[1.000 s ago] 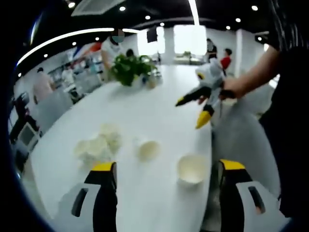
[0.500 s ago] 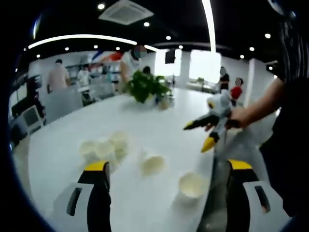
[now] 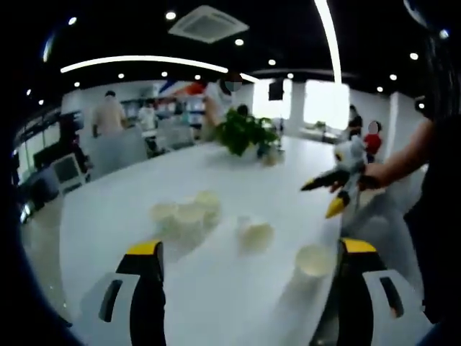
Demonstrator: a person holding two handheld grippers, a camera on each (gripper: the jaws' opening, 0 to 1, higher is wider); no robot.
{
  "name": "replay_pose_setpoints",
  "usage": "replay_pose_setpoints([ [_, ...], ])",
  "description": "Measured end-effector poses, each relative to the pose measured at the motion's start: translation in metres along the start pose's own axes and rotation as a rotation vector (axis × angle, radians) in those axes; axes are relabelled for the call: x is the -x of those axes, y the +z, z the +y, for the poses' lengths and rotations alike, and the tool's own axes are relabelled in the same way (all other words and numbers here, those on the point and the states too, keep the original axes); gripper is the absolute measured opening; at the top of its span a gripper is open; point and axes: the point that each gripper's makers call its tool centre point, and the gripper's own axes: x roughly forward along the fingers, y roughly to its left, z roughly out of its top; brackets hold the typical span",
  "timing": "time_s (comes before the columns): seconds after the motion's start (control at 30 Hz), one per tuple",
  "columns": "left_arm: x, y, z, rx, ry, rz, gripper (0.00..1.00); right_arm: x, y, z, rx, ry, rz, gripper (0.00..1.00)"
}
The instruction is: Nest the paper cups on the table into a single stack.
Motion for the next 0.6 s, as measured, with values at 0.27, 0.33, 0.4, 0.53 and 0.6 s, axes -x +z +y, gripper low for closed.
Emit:
replay_pose_setpoints([
  [0.27, 0.001, -0.029, 0.002, 0.026, 0.009, 0.057, 0.99, -0.003, 0.004, -0.001, 0.022, -0.014, 0.005, 0.98],
  [0.33, 0.002, -0.030, 0.003, 0.008, 0.016, 0.059, 0.99, -0.005, 0.006, -0.001, 0.024, -0.014, 0.007, 0.97],
  [0.4, 0.003, -0.030, 0.004, 0.006, 0.017, 0.046, 0.99, -0.010, 0.008, 0.000, 0.033, -0.017, 0.014, 0.97],
  [0.53, 0.003, -0.034, 0.006, 0.018, 0.023, 0.050, 0.99, -0.022, 0.011, 0.003, 0.044, -0.015, 0.022, 0.95],
  [0.6, 0.003, -0.037, 0.006, 0.020, 0.022, 0.051, 0.99, -0.030, 0.013, 0.006, 0.036, -0.007, 0.025, 0.94],
])
